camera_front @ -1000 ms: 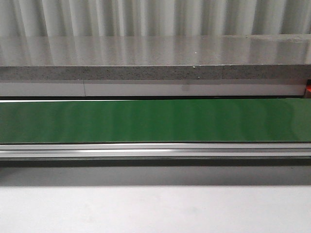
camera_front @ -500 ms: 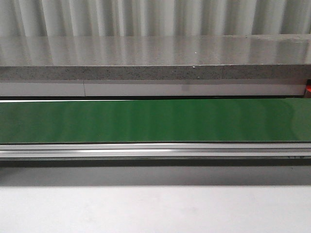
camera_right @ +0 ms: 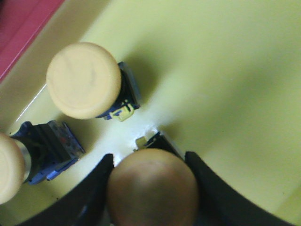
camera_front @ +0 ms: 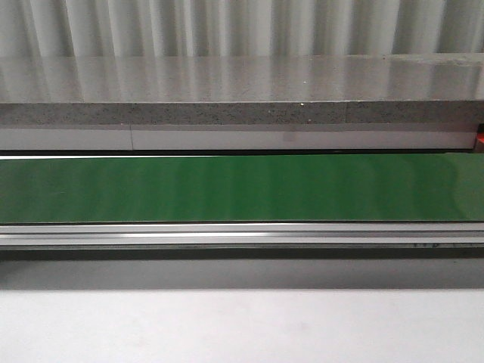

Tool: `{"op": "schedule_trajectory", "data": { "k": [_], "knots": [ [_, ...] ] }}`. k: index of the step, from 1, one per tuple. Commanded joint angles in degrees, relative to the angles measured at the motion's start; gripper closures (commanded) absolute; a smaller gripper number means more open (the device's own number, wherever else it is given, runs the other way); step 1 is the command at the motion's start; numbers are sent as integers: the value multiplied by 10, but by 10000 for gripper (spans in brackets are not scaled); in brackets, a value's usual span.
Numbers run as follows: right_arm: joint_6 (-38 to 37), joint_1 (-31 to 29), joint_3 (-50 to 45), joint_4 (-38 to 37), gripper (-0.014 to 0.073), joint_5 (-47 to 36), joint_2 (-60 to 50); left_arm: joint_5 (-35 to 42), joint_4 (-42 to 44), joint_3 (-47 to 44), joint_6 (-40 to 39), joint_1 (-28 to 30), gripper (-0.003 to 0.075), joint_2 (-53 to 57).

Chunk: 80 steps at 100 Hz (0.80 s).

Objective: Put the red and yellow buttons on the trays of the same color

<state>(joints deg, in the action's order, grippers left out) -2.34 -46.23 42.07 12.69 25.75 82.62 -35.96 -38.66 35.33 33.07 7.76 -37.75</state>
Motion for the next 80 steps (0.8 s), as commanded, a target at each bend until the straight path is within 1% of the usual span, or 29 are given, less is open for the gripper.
{"op": "schedule_trajectory", "data": {
  "k": [1,23,34,43,55,62,70,80],
  "knots": [
    [1,-6,13,2,473,-31,-11,31,-23,15,0,-3,740,1],
    [1,-6,13,2,473,-29,11,31,-23,15,0,-3,740,1],
    [1,-6,13,2,454,-30,12,31,-23,15,0,-3,740,1],
    [1,-6,13,2,383,-31,12,31,-23,15,0,-3,740,1],
    [1,-6,13,2,216,-32,12,31,-23,15,0,-3,740,1],
    [1,-6,13,2,139,-32,12,31,-23,15,0,-3,740,1],
    [1,-6,14,2,91,-31,11,31,-23,15,0,-3,740,1],
    [1,-6,14,2,83,-30,-4,31,-23,15,0,-3,740,1]
  ]
}}
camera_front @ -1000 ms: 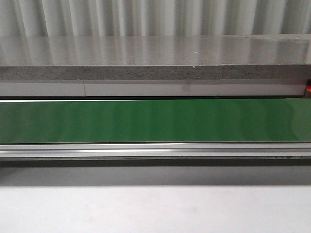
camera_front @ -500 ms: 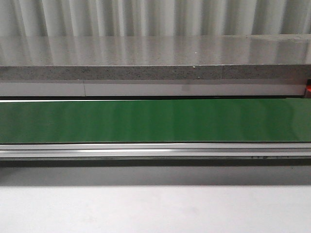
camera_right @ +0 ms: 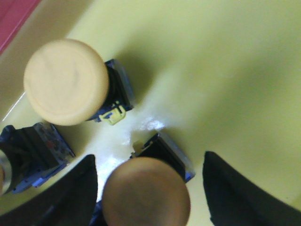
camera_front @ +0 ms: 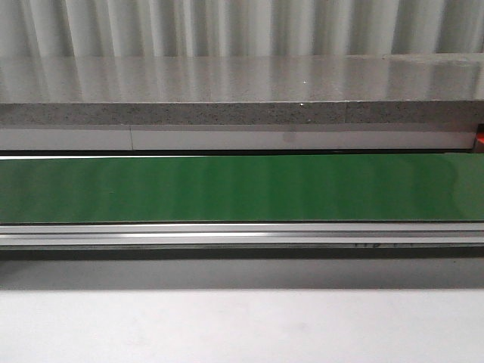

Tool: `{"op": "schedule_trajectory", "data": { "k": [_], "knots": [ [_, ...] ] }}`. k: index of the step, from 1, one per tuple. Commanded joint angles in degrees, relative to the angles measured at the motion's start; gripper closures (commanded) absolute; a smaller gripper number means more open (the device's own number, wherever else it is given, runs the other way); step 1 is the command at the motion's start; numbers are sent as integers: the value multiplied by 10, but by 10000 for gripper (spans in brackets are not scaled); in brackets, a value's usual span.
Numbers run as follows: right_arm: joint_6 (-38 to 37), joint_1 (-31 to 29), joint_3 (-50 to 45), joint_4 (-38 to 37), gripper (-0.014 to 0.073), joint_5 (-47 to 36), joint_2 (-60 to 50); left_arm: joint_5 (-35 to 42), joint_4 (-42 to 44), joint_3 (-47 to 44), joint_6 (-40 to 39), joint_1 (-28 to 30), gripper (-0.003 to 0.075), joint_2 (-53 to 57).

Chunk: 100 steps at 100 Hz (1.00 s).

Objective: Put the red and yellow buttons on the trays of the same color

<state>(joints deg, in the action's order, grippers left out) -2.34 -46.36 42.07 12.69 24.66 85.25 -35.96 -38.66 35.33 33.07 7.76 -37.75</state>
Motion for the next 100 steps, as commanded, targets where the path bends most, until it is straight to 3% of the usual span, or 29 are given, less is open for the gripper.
{"op": "schedule_trajectory", "data": {
  "k": [1,23,42,63,82,100],
  "knots": [
    [1,-4,14,2,83,-19,-32,31,-23,15,0,-3,740,1],
    [1,2,14,4,83,-21,-94,31,-23,15,0,-3,740,1],
    [1,55,14,5,83,-12,-164,31,-23,15,0,-3,740,1],
    [11,178,14,5,83,-6,-256,31,-23,15,0,-3,740,1],
    [65,326,14,5,83,0,-328,31,-23,15,0,-3,740,1],
    [114,420,13,5,85,22,-383,31,-23,15,0,-3,740,1]
  ]
}}
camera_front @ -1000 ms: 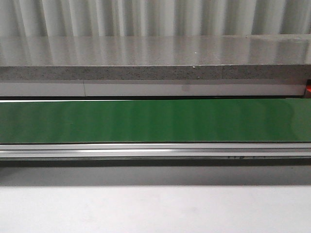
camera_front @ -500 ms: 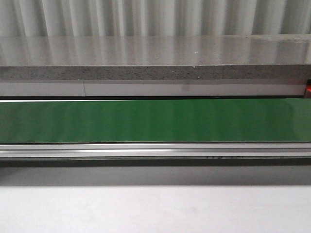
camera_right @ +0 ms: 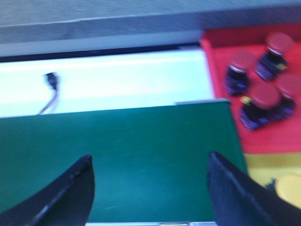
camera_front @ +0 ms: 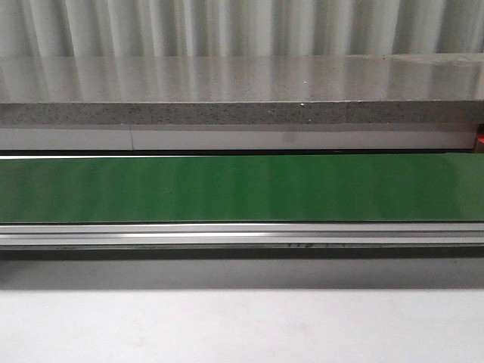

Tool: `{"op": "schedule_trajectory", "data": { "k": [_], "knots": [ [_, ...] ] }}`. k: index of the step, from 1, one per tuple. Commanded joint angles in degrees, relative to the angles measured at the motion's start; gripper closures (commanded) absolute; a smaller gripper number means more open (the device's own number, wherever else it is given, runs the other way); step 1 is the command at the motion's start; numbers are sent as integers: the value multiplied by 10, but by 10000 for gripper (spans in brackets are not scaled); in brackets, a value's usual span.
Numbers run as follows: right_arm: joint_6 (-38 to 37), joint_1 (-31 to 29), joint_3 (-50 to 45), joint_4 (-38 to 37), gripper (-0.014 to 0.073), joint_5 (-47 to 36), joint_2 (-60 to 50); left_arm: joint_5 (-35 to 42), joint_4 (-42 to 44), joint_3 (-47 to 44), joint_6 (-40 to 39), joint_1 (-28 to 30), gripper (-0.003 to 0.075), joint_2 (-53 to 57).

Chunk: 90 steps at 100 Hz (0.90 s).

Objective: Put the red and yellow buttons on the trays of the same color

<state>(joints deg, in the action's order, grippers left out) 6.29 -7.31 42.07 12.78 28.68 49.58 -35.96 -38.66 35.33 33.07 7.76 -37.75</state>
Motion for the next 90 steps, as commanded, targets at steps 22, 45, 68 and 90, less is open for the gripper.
{"op": "schedule_trajectory", "data": {
  "k": [22,45,68,90],
  "knots": [
    [51,63,4,4,146,22,-101,31,-23,15,0,-3,740,1],
    [51,63,-34,4,539,43,-169,31,-23,15,0,-3,740,1],
    [51,63,-44,4,661,73,-182,31,-23,15,0,-3,740,1],
    [51,63,-44,4,661,77,-182,31,-23,15,0,-3,740,1]
  ]
}}
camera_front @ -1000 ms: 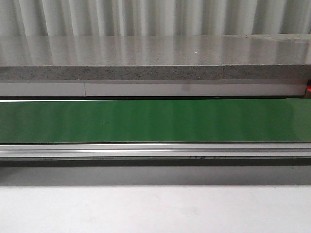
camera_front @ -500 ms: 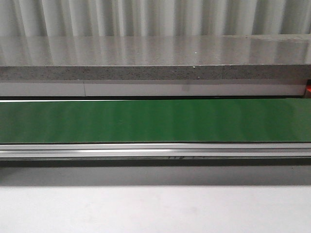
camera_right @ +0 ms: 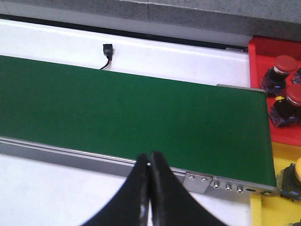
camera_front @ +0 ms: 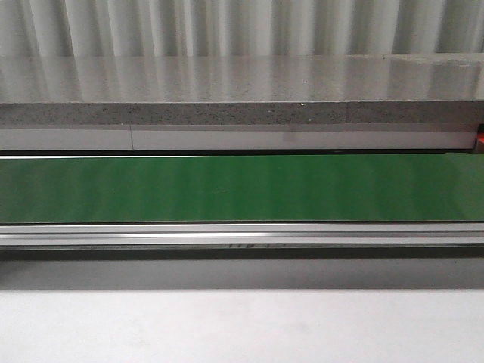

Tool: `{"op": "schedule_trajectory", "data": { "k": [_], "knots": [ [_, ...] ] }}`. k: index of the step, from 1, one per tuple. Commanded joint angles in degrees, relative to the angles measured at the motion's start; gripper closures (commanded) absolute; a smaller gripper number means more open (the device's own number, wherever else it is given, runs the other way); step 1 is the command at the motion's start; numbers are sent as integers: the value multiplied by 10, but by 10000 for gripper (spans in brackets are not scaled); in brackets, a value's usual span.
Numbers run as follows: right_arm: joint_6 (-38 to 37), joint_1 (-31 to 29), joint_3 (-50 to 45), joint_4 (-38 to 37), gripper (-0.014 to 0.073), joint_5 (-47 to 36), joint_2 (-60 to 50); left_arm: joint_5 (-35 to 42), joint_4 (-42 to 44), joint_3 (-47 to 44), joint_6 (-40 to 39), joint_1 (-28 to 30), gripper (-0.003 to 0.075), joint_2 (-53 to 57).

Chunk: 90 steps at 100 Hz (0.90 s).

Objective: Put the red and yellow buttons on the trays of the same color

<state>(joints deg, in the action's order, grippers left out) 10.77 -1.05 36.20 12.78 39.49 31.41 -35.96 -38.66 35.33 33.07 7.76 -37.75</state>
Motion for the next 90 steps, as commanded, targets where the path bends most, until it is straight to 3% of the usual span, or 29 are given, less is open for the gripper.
{"op": "schedule_trajectory", "data": {
  "k": [1,48,72,90],
  "knots": [
    [7,0,15,4,661,-31,0,31,-23,15,0,-3,740,1],
    [7,0,14,3,661,-40,0,31,-23,15,0,-3,740,1],
    [3,0,-55,-17,661,-151,-74,31,-23,15,0,-3,740,1],
    [-49,0,-157,-72,661,-240,-158,31,-23,15,0,-3,740,1]
  ]
}}
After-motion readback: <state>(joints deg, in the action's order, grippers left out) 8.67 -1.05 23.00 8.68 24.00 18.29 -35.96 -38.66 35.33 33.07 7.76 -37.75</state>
